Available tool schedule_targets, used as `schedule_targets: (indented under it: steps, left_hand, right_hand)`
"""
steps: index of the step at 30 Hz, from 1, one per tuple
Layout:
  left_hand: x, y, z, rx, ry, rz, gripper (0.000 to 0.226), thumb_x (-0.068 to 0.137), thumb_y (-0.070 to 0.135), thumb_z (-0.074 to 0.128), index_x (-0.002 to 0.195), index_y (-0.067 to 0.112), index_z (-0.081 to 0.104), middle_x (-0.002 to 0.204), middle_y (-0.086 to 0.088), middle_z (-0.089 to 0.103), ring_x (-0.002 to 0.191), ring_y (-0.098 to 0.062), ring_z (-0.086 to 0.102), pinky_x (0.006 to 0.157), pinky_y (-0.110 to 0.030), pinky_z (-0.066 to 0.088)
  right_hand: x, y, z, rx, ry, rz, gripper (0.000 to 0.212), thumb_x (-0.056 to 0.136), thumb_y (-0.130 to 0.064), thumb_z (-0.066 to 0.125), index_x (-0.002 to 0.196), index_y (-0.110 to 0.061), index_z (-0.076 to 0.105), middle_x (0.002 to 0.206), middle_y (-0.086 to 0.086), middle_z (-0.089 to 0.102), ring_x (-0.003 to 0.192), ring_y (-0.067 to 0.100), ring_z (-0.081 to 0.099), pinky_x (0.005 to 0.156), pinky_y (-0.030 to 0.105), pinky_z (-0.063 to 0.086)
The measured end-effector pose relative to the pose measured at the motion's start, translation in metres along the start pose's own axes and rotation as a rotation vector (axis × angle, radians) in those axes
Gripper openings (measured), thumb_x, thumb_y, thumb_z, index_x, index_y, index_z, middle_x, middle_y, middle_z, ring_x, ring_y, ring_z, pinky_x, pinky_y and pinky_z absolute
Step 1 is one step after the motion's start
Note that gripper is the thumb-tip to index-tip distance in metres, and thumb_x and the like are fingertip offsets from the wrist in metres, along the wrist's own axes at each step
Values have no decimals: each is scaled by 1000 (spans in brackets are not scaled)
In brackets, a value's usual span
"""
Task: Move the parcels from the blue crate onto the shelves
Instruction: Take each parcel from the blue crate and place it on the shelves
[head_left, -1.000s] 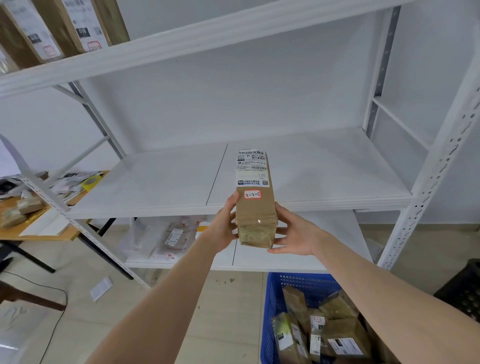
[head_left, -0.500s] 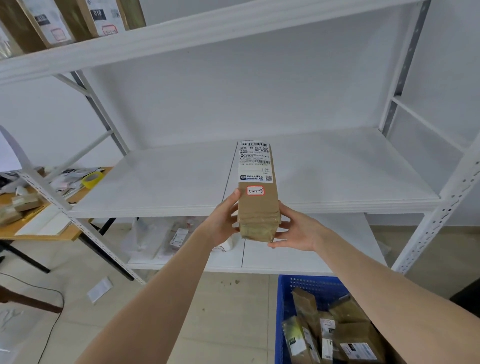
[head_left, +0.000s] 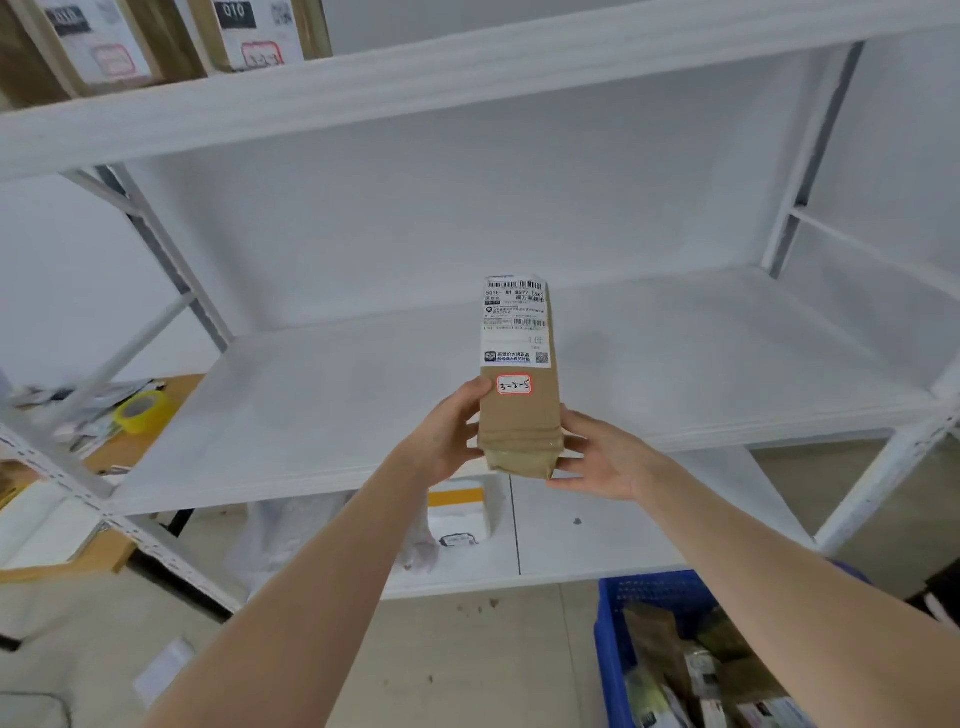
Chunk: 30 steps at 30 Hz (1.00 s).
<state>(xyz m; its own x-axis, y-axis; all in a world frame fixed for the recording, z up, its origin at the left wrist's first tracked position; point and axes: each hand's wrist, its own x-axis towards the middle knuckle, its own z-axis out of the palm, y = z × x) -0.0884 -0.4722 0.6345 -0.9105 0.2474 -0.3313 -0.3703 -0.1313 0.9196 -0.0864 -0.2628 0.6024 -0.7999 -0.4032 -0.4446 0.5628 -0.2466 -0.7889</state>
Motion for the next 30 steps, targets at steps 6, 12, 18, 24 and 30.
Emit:
schedule_targets:
  steps: [6, 12, 18, 24, 30]
  left_hand:
    - [-1, 15, -13, 29, -15, 46, 75, 62, 50, 67, 130, 20, 56, 133, -6, 58, 114, -26, 53, 92, -41, 41]
    - [-24, 43, 1, 29, -10, 153, 71, 61, 40, 65, 128, 17, 57, 138, -15, 51, 117, -33, 49, 93, -46, 38]
    - [-67, 83, 32, 118, -40, 269, 56, 65, 27, 61, 121, 23, 61, 128, -8, 59, 116, -32, 53, 100, -43, 42]
    - [-112, 130, 66, 238, -34, 374, 40, 87, 5, 40, 118, 22, 58, 81, 10, 65, 60, -4, 58, 49, -17, 46]
    - [-147, 176, 97, 239, -10, 507, 30, 91, 15, 50, 118, 24, 60, 88, 8, 65, 63, -4, 61, 51, -19, 48]
  right_hand:
    - [1, -11, 20, -71, 29, -68, 41, 87, -38, 61, 126, -26, 57, 121, 3, 62, 112, 28, 59, 103, 48, 41]
    - [-24, -34, 33, -139, 5, -157, 48, 89, -32, 62, 135, -32, 49, 123, -4, 58, 113, 22, 57, 107, 47, 36]
    - [-64, -69, 43, -77, -6, -291, 48, 89, -14, 61, 134, -30, 52, 115, -2, 59, 103, 23, 58, 105, 47, 41]
    - [-111, -104, 71, -104, 28, -427, 39, 82, -44, 69, 118, -30, 63, 124, 1, 55, 116, 24, 54, 106, 48, 40]
    - [-152, -144, 98, -164, 45, -573, 52, 79, -53, 67, 125, -31, 58, 116, -2, 57, 97, 17, 54, 105, 46, 42]
